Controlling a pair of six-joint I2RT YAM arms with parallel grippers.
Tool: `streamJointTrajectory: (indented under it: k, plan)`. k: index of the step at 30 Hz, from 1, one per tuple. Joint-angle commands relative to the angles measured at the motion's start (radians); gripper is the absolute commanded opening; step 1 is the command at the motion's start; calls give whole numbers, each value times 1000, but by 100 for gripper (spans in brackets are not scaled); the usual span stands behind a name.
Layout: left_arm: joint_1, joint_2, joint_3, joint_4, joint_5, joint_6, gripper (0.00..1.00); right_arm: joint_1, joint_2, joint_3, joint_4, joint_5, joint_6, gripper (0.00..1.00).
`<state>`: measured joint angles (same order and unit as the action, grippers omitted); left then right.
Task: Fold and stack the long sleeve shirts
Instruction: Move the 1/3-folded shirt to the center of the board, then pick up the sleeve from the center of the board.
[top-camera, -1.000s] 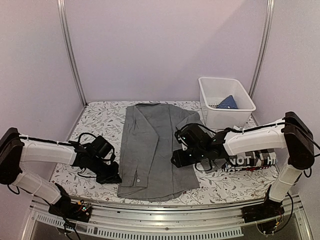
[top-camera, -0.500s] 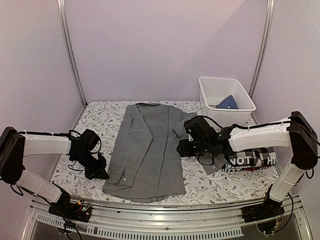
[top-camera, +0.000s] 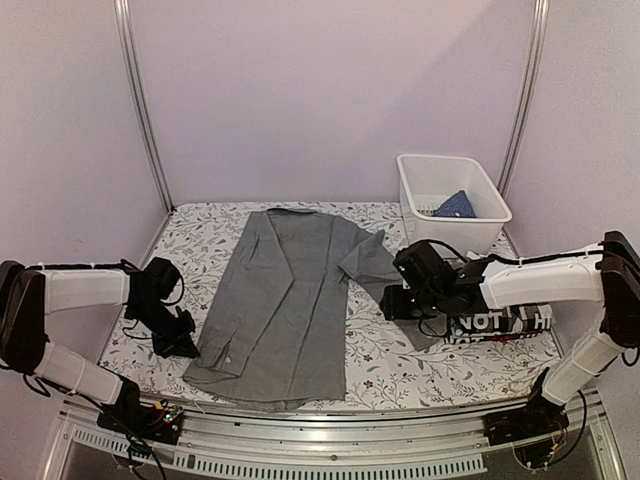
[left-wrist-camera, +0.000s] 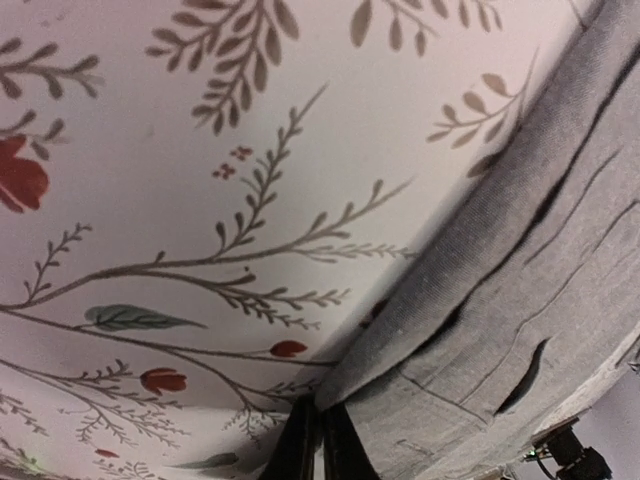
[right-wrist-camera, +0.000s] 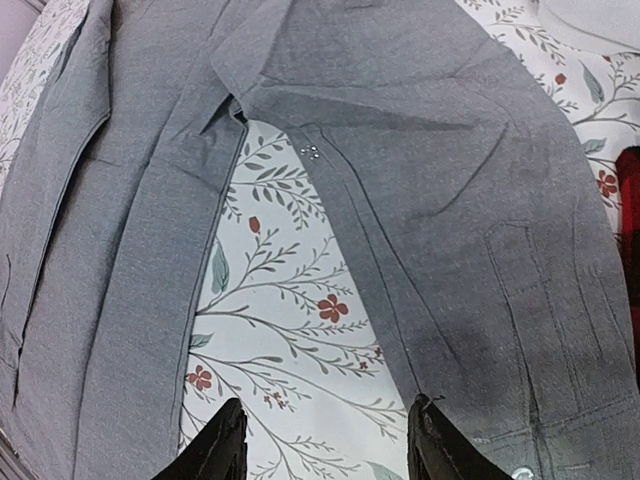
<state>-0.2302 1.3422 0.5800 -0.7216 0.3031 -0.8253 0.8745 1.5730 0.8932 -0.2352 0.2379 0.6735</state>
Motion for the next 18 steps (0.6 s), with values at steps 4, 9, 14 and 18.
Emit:
streamJointTrajectory:
  k: [4, 9, 14, 18]
  plan:
    - [14, -89, -1, -5, 22, 13, 42, -8, -175, -96, -141, 49, 110, 53]
    - [14, -113, 72, -15, 19, 60, 64, -25, -239, -125, -202, 95, 137, 55]
    - [12, -165, 144, 33, 29, 112, 72, -94, -263, -139, -247, 103, 132, 56]
    - [4, -207, 159, 108, 77, 129, 77, -168, -299, -175, -252, 68, 110, 57]
